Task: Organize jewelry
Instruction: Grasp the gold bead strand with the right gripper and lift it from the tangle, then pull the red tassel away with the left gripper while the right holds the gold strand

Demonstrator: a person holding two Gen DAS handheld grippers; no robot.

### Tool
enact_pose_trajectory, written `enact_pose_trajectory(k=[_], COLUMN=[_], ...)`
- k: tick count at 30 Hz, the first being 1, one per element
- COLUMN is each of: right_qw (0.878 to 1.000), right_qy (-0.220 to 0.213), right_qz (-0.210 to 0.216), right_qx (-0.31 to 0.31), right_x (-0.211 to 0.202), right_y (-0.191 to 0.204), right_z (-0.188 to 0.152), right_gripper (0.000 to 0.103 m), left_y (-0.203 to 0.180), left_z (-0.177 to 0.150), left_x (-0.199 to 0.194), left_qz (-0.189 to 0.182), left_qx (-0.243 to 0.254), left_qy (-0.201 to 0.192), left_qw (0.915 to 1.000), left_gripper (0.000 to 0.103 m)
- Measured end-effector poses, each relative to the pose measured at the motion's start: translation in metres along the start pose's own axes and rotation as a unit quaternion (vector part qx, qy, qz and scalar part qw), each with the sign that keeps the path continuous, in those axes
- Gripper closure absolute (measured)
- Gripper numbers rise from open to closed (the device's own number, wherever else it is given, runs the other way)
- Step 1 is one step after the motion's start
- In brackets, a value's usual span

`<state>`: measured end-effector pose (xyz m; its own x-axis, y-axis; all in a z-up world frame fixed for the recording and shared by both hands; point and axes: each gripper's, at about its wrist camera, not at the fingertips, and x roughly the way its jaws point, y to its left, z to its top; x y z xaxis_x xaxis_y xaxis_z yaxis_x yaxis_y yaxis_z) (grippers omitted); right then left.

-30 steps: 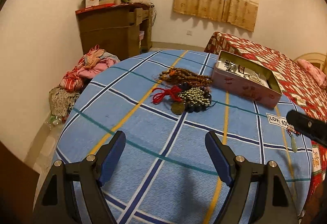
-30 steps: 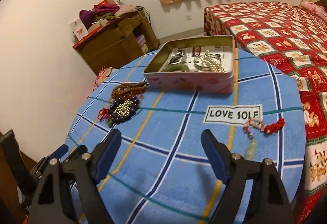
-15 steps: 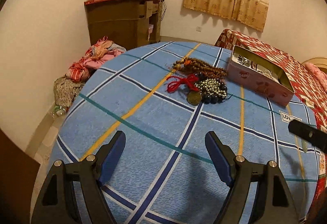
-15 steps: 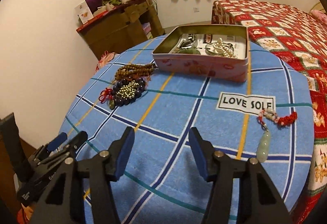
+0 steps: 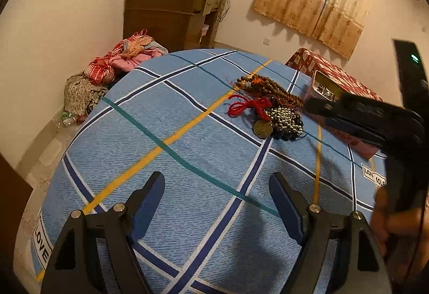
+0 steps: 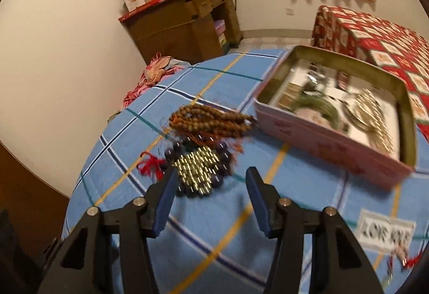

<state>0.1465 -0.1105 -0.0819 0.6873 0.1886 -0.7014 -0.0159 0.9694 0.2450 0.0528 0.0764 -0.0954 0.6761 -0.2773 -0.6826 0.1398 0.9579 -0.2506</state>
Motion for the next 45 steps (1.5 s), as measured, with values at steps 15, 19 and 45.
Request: enact_pose_trajectory(k=[15,19,45], right_qw=[0.992,0.997,0.996], right_qy=[0.058,0.049,-0.016], right_qz=[-0.041,-0.006,0.061], right_qx=[-0.107,-0.053,0.058], right_x=[0.047,0.027,-0.088], right_y=[0.016,0.001,-0.046], right_z=[-0.006,-0.005,-0.060], right_gripper=[0.064,0.083,0.091], left_y=[-0.005,-0.003,-0.034], left_z=[0.003,0.003,0.075], left_x=[0.003,0.002,0.043], left_qz=[0.012,0.009,-0.046], left_qx=[0.008,0.005,0.062], left_qy=[0.009,0.008,0.024], left_qw=[0.9999,0.9999,0.9967], left_gripper=[0.023,0.023,0.023])
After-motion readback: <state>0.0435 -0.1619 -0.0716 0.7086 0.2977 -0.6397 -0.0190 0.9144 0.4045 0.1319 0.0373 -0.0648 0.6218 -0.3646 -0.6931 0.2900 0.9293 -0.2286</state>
